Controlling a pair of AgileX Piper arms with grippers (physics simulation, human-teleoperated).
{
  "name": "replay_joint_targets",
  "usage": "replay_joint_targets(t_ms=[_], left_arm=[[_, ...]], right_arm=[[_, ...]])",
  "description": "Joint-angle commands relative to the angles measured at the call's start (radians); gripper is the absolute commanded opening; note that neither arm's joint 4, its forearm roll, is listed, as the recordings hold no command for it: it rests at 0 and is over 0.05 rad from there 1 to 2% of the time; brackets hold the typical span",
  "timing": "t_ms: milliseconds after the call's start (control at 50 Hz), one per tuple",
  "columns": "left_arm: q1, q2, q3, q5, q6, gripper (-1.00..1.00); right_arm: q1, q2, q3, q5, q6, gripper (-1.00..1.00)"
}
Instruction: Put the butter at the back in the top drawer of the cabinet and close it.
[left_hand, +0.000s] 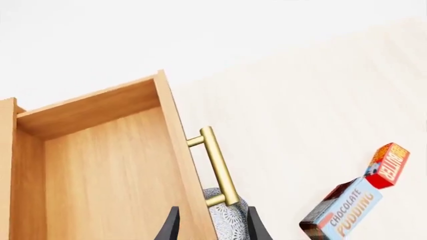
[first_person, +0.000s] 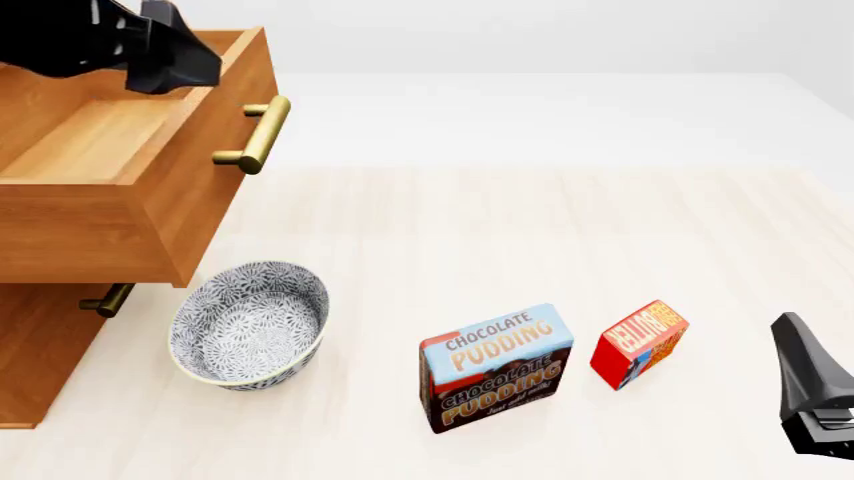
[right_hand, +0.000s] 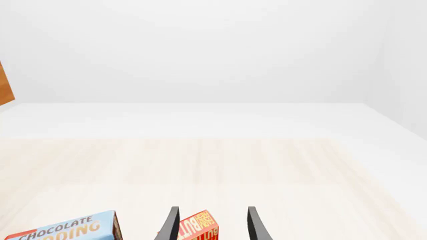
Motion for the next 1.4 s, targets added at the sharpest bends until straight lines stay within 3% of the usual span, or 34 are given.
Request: replay_joint_targets(t_ms=[20, 740, 1400], left_arm=[[-0.015, -0.013, -0.027, 0.021, 0.027, 1.00], [-0.135, 0.048, -0.068, -0.002, 0.088, 1.00], [-0.280, 0.211, -0.090, -0.084, 0.110, 1.00]], right_arm=[[0.000, 0.000, 0.000, 0.000, 0.000, 1.00], [0.000, 0.000, 0.000, 0.000, 0.000, 1.00], [0.000, 0.000, 0.000, 0.000, 0.000, 1.00]])
